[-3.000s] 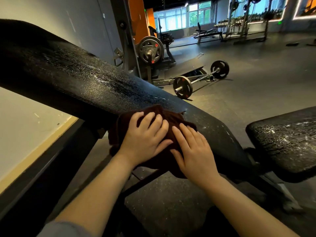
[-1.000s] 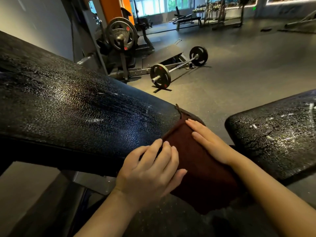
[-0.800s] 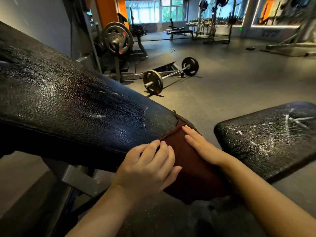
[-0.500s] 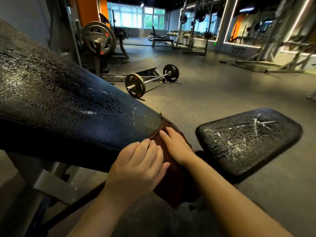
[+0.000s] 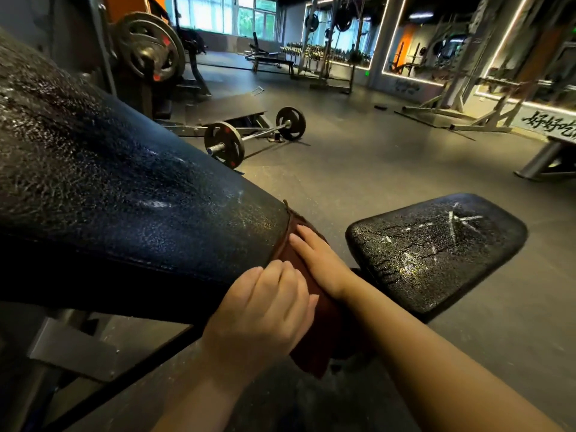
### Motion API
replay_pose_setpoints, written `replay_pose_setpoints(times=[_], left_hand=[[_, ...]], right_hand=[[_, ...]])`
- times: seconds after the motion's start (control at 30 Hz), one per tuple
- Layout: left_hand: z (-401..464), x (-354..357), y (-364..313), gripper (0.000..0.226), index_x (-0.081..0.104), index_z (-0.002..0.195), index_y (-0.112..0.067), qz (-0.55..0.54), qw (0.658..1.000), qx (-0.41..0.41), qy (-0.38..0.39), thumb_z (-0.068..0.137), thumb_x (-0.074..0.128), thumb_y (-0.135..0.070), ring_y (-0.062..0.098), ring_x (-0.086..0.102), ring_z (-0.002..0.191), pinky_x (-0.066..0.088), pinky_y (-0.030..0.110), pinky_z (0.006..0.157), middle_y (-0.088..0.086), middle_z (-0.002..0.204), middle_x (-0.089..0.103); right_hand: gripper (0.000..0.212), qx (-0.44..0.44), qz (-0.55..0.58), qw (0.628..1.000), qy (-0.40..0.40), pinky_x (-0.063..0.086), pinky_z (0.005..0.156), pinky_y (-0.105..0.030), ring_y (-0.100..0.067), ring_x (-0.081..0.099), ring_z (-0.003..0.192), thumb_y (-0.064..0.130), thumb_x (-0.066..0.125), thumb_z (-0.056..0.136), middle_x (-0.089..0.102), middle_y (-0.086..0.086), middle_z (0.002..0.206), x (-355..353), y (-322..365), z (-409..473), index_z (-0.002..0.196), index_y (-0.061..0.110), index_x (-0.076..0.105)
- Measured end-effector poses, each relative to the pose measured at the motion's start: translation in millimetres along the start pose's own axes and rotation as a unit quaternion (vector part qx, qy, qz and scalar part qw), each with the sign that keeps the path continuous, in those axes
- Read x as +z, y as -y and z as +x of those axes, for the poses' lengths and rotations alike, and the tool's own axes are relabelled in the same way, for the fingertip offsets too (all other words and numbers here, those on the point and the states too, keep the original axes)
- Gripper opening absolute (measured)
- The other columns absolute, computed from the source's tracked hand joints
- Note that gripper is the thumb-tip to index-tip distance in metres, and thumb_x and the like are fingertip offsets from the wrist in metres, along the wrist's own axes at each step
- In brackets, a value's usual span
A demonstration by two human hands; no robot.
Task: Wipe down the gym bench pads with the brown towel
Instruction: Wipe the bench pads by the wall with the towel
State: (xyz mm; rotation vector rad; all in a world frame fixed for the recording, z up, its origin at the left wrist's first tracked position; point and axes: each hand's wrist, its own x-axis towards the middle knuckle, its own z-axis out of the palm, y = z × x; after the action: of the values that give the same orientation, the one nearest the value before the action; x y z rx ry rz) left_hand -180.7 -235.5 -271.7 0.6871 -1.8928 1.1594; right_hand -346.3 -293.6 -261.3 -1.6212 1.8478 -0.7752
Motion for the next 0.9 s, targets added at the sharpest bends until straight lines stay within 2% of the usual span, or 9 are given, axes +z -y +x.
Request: replay_pose_setpoints(times=[0.13, 0.2, 0.33, 0.5, 0.67, 0.9], left_hand=[[-3, 2, -5, 0.029, 0.079, 0.094, -0.015, -0.007, 1.000, -0.007, -0.002, 0.092, 0.061, -0.038, 0.020, 0.060, 0.100, 0.042, 0.035, 0.090, 0.002, 0.097, 0.076], [-6, 4, -8, 0.030, 0.079, 0.094, -0.017, -0.009, 1.000, -0.015, 0.003, 0.091, 0.060, -0.040, 0.019, 0.059, 0.101, 0.042, 0.034, 0.089, 0.001, 0.097, 0.076], [-5, 6, -13, 0.031, 0.078, 0.095, -0.021, 0.016, 0.999, -0.047, 0.023, 0.091, 0.057, -0.043, 0.015, 0.059, 0.103, 0.039, 0.034, 0.092, -0.005, 0.100, 0.076], [-4, 3, -17, 0.030, 0.073, 0.101, -0.025, 0.045, 0.995, -0.080, 0.041, 0.093, 0.049, -0.041, 0.013, 0.059, 0.105, 0.029, 0.034, 0.101, -0.008, 0.104, 0.075], [1, 5, -17, 0.027, 0.069, 0.102, -0.026, 0.071, 0.992, -0.094, 0.043, 0.096, 0.045, -0.038, 0.014, 0.059, 0.102, 0.029, 0.037, 0.101, -0.008, 0.100, 0.076], [7, 3, -28, 0.026, 0.066, 0.099, -0.029, 0.101, 0.982, -0.144, 0.064, 0.099, 0.041, -0.036, 0.018, 0.058, 0.102, 0.024, 0.035, 0.109, -0.009, 0.103, 0.072]], right_hand=[[0.071, -0.023, -0.013, 1.000, 0.016, 0.012, 0.121, -0.053, -0.013, 0.015, 0.150, 0.068, 0.033, 0.093, 0.020, 0.009, 0.163, -2, -3, 5, 0.154, 0.032, 0.026], [0.063, -0.040, -0.011, 0.999, 0.016, 0.012, 0.121, -0.053, -0.012, 0.015, 0.150, 0.061, 0.035, 0.098, 0.020, 0.010, 0.163, -4, -8, 10, 0.154, 0.033, 0.025], [0.065, -0.075, -0.010, 0.997, 0.024, 0.012, 0.120, -0.054, -0.012, 0.016, 0.149, 0.063, 0.033, 0.097, 0.021, 0.009, 0.162, -8, -9, 20, 0.154, 0.034, 0.024], [0.063, -0.104, -0.022, 0.993, 0.046, 0.008, 0.121, -0.054, -0.008, 0.010, 0.150, 0.062, 0.032, 0.097, 0.013, 0.016, 0.163, -11, -12, 23, 0.154, 0.040, 0.018], [0.067, -0.124, -0.009, 0.991, 0.047, 0.006, 0.121, -0.054, -0.009, 0.010, 0.150, 0.067, 0.031, 0.094, 0.013, 0.016, 0.163, -12, -17, 26, 0.154, 0.040, 0.019], [0.069, -0.184, 0.029, 0.980, 0.073, -0.002, 0.122, -0.048, -0.010, 0.004, 0.151, 0.064, 0.031, 0.092, 0.013, 0.014, 0.163, -19, -31, 15, 0.155, 0.036, 0.020]])
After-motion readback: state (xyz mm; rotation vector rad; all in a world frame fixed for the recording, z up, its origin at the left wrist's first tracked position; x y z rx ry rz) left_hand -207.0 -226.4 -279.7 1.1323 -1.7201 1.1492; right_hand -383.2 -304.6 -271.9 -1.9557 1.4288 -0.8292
